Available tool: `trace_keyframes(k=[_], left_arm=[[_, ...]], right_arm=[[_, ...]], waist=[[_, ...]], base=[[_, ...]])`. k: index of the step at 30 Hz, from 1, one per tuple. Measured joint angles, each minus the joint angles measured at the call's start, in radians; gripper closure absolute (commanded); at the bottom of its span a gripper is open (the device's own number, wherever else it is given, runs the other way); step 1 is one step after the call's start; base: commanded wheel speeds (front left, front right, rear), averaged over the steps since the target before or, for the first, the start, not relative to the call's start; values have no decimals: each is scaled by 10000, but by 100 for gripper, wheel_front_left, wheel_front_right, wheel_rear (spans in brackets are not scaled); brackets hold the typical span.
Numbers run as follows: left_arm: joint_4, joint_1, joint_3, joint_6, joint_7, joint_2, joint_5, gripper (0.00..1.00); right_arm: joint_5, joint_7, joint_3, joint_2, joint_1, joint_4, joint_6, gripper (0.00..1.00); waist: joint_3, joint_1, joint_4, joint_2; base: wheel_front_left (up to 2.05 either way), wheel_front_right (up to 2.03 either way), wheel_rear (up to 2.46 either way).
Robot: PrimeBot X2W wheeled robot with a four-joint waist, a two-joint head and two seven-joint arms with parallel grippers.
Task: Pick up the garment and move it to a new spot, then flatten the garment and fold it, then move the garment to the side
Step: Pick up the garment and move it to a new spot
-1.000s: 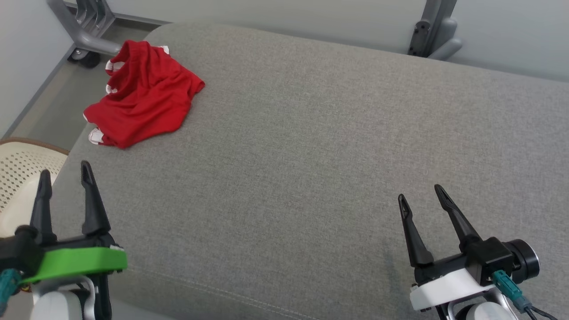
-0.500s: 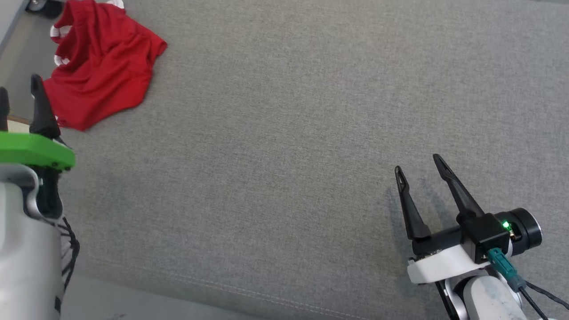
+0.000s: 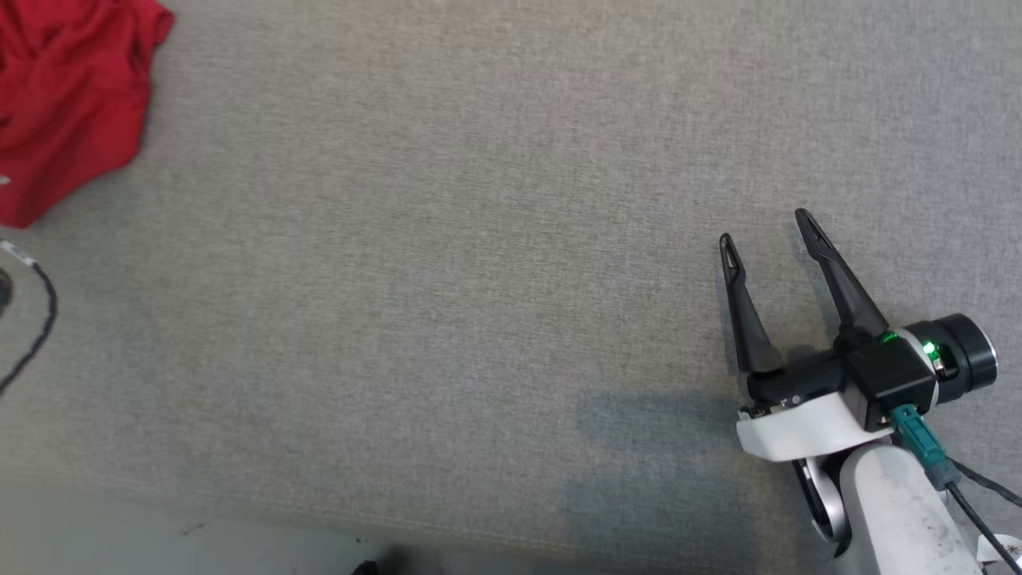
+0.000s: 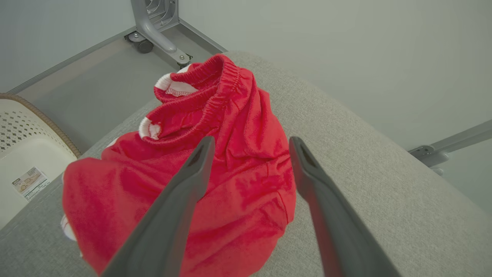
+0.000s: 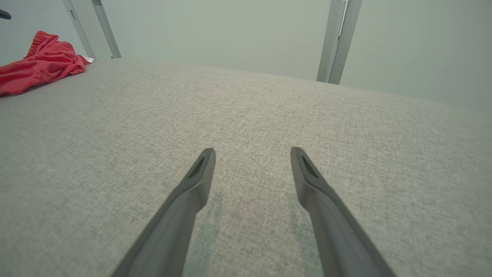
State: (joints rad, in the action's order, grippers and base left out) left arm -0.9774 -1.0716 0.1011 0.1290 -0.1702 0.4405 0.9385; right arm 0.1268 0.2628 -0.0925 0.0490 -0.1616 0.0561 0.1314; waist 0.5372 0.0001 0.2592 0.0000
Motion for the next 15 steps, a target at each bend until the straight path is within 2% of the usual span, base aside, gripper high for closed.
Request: trace_keyframes(k=[7, 15], left_arm=[[-282, -339, 623, 0, -1864, 779, 1151, 0], [-470, -348, 1363, 0, -2617, 1152, 1461, 0]], right_arm=[[19, 21, 176, 0, -91, 359, 0, 0], [-2, 35, 150, -36, -198, 577, 2, 0]], waist=[[803, 0, -461, -1], [1305, 0, -883, 0]], base=[[0, 0, 0], [0, 0, 0]])
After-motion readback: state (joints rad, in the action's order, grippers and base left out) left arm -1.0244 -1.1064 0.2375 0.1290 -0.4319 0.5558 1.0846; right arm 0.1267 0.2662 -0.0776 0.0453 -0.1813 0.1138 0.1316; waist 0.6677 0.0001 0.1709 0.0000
